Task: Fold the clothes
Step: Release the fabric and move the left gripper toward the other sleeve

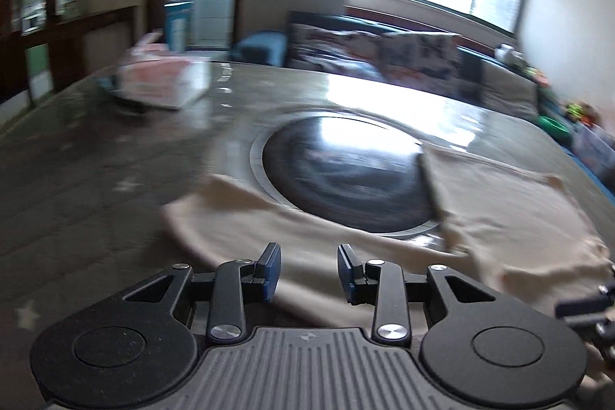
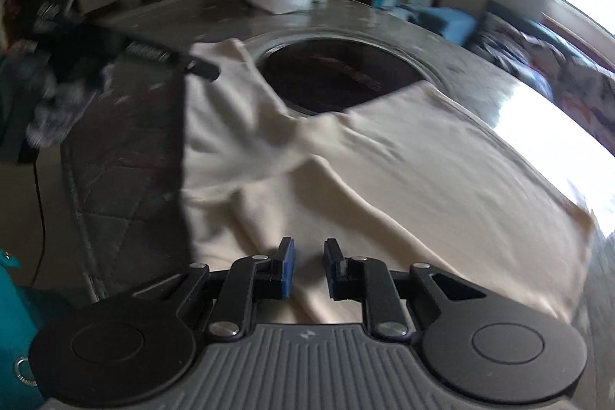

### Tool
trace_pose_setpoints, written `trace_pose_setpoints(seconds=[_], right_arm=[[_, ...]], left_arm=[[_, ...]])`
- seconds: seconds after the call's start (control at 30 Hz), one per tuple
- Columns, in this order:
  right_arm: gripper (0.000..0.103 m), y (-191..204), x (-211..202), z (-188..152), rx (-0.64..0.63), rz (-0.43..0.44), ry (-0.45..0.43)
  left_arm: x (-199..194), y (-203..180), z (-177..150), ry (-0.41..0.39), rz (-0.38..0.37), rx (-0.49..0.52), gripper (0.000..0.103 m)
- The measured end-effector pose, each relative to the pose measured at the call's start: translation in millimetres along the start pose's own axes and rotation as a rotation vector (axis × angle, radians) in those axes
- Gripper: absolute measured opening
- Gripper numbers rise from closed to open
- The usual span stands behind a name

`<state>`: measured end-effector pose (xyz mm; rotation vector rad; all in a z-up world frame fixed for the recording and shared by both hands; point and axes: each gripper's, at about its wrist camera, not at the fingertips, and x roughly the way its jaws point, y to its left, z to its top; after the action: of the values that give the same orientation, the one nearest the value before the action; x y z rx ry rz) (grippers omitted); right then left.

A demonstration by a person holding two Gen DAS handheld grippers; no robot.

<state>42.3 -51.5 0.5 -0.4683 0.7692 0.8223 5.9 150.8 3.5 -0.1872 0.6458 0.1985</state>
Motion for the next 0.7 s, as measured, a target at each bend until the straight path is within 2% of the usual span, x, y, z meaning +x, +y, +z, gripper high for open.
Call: trace_pose_setpoints(seconds=[0.07, 0.17, 0.3, 0.4, 0.6, 0.7], right_arm=[[0.016, 9, 4, 8, -0.041, 0.008, -0.006], [0.016, 14, 8, 19, -0.041, 0.020, -0.029], [0.017, 16, 17, 24, -0.042, 0.032, -0.016], [0.024, 9, 16, 29, -0.017, 0.019, -0.033], [0.026, -3, 31, 31, 0.044, 0.008, -0.022], [0.027, -1, 26, 33, 0.041, -0.001, -0.037]], left_arm=[[0, 12, 2, -0.007, 0.030, -0.021, 0.042], [0, 28, 3, -0.011, 0.068, -0.050, 0.042], [4, 43, 6, -0.008, 0.105, -0.087, 0.044], [7, 52, 9, -0.007, 0.122, -0.114, 0.046], [19, 64, 14, 0.003, 0.143, -0.193, 0.046], [25, 65, 15, 0.014, 0.144, -0.208, 0.044]])
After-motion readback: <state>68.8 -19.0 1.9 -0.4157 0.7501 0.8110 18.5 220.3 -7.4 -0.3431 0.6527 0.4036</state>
